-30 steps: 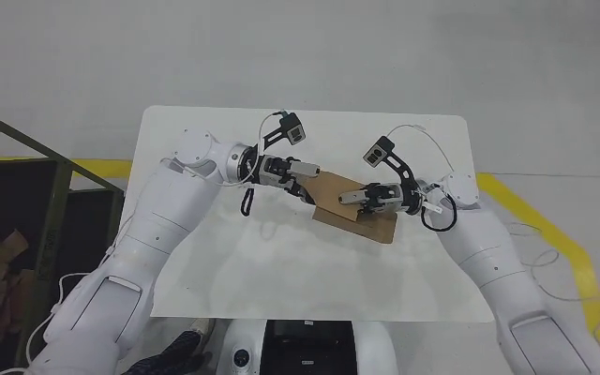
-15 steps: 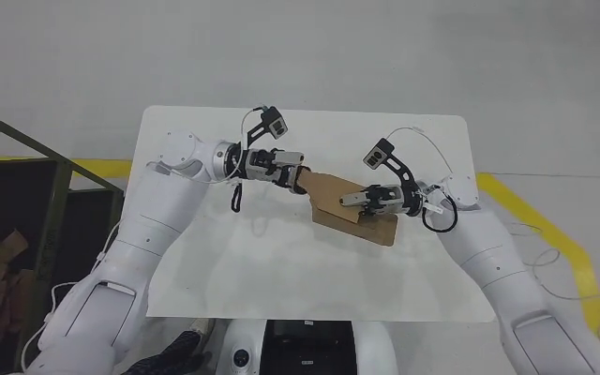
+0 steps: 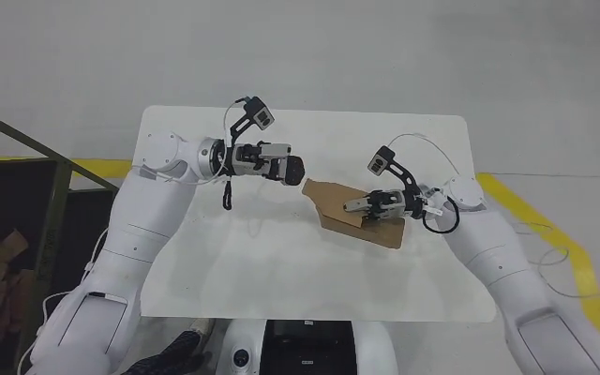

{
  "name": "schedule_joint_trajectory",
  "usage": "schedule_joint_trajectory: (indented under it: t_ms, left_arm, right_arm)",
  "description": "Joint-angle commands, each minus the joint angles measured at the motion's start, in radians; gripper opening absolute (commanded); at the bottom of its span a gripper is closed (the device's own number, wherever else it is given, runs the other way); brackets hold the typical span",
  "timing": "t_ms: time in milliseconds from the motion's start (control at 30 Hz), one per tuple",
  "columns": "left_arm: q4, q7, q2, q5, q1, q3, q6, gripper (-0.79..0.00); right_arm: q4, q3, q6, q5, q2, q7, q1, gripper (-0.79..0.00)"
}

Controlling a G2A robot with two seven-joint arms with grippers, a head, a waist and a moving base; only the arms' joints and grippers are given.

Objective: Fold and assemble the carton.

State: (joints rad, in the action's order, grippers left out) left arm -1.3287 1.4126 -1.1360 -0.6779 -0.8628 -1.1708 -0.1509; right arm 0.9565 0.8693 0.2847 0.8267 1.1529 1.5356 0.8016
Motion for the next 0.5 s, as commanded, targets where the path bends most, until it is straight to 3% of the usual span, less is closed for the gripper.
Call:
schedule_joint_trajectory:
  t_ms: [0, 467]
  left_arm:
    - [-0.006, 0.004, -0.002, -0.002, 0.003, 0.011, 0.005, 0.0]
    - [0.042, -0.02, -0.018, 0.091, 0.068, 0.109, 0.029, 0.0]
  right_arm:
    - [-0.006, -0.001, 0.003, -0.009, 0.003, -0.003, -0.003, -0.785]
    - [0.02, -0.004, 0.009, -0.042, 0.019, -0.01, -0.017, -0.785]
